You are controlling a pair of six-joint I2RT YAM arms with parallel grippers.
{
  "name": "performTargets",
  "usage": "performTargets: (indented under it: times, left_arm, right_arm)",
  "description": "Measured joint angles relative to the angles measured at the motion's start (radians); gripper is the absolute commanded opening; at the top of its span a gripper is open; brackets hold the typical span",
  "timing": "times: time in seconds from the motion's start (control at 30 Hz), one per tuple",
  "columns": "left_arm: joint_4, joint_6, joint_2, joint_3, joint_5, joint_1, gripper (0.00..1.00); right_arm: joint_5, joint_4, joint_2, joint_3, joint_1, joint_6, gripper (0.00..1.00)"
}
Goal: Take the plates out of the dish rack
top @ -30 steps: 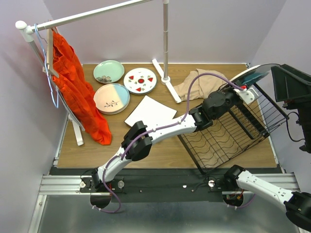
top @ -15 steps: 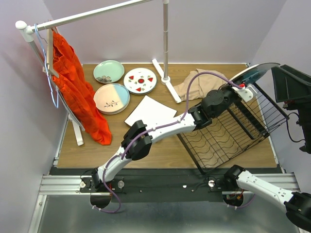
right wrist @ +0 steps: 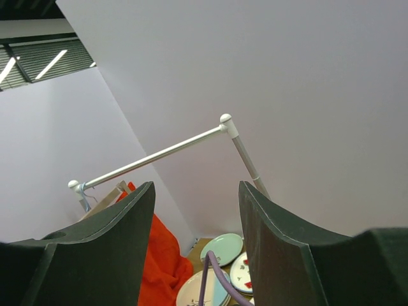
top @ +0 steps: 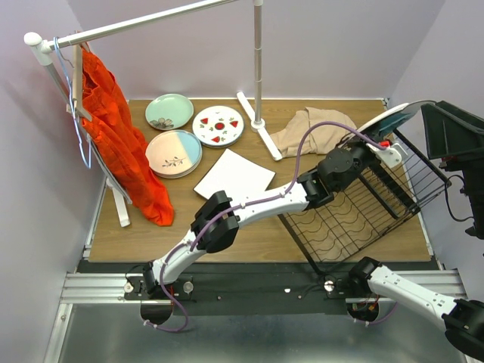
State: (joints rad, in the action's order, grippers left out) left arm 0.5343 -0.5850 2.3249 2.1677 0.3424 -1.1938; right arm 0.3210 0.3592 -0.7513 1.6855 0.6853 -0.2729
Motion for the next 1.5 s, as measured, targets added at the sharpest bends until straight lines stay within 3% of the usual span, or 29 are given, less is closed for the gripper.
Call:
performTargets:
  times: [1.5]
  left_arm:
    - [-0.005, -0.189, 0.023, 0.053, 0.042, -0.051, 0.00]
  right_arm:
    - [0.036, -0.002, -0.003, 0.000, 0.000, 0.021, 0.64]
